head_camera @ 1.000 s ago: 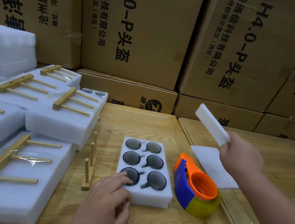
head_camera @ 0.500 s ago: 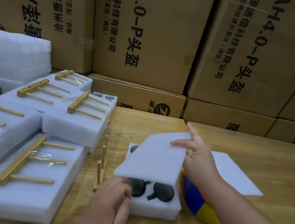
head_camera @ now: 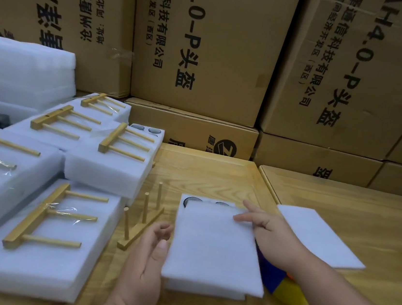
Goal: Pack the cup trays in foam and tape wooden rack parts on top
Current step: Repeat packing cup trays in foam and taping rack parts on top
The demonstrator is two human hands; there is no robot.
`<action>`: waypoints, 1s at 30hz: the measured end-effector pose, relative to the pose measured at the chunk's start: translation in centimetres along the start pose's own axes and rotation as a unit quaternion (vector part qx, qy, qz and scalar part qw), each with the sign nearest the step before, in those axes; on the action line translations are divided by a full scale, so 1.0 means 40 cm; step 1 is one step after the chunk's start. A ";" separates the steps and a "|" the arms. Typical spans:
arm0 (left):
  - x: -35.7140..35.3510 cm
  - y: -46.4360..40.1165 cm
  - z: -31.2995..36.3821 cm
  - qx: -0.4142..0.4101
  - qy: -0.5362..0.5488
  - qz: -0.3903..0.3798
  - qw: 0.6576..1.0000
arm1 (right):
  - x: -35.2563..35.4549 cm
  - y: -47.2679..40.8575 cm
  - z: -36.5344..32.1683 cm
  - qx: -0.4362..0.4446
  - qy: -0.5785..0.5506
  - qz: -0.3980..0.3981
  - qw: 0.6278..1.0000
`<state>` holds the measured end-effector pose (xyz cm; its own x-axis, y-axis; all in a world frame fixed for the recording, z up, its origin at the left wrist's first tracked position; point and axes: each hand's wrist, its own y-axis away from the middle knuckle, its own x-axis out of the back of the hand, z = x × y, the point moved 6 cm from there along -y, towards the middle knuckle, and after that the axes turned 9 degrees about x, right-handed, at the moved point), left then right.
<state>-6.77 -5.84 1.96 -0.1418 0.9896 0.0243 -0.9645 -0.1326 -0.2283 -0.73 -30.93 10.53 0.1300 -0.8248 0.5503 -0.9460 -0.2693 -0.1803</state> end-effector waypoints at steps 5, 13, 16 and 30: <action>-0.023 -0.003 0.008 0.016 -0.088 -0.043 0.995 | -0.035 -0.008 0.000 0.009 -0.037 0.044 0.998; -0.016 -0.001 0.017 0.023 -0.121 -0.030 0.992 | -0.093 -0.005 0.056 -0.060 -0.103 0.108 0.987; -0.022 0.000 0.013 0.031 -0.107 -0.043 0.993 | -0.090 0.009 0.079 -0.121 -0.201 0.141 0.962; -0.020 -0.004 -0.004 0.064 -0.076 -0.029 0.995 | -0.117 0.049 0.151 -0.145 -0.369 0.161 0.904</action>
<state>-6.49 -6.62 1.83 -0.1081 0.9772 0.1827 -0.9911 -0.0915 -0.0970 -1.42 -30.60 2.68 -0.1044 -0.9729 -0.2063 -0.9942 0.0970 0.0454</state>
